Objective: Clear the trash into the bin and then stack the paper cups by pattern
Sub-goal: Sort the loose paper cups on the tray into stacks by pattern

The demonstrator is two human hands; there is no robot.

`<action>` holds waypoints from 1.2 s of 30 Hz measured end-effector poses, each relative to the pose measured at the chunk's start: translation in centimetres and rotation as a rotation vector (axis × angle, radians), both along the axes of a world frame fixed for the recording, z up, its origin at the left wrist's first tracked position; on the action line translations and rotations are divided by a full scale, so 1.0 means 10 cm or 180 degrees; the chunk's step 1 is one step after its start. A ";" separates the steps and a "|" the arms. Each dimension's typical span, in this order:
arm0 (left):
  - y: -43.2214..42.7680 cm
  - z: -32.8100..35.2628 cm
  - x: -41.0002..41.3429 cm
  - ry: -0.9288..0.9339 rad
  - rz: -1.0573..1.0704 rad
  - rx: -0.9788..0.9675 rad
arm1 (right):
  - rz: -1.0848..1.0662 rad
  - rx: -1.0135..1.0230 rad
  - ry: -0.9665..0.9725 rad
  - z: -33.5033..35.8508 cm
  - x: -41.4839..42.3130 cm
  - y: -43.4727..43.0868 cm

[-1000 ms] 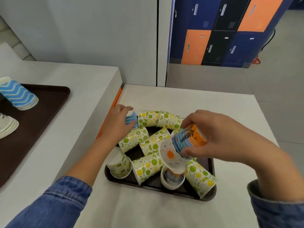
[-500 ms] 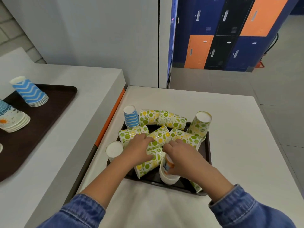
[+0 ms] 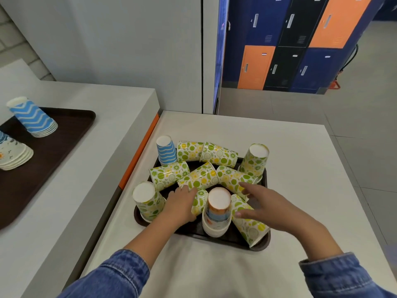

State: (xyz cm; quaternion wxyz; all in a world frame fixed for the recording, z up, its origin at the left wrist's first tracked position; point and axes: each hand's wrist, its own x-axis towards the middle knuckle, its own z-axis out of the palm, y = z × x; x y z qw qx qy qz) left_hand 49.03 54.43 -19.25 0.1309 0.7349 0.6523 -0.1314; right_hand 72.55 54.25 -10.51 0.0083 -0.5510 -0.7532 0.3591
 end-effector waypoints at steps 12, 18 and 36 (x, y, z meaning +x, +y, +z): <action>0.00 0.66 -0.22 -0.1188 0.0632 0.0840 | -0.0058 -0.0185 -0.1301 -0.73 0.07 0.07; -0.18 1.13 -0.65 -0.2421 0.1799 0.2205 | -0.0292 -0.0100 -0.1303 -0.86 0.01 0.01; -0.58 -0.16 -0.69 -0.2970 0.2767 0.2369 | -0.0274 0.0030 -0.1344 -0.45 0.16 0.01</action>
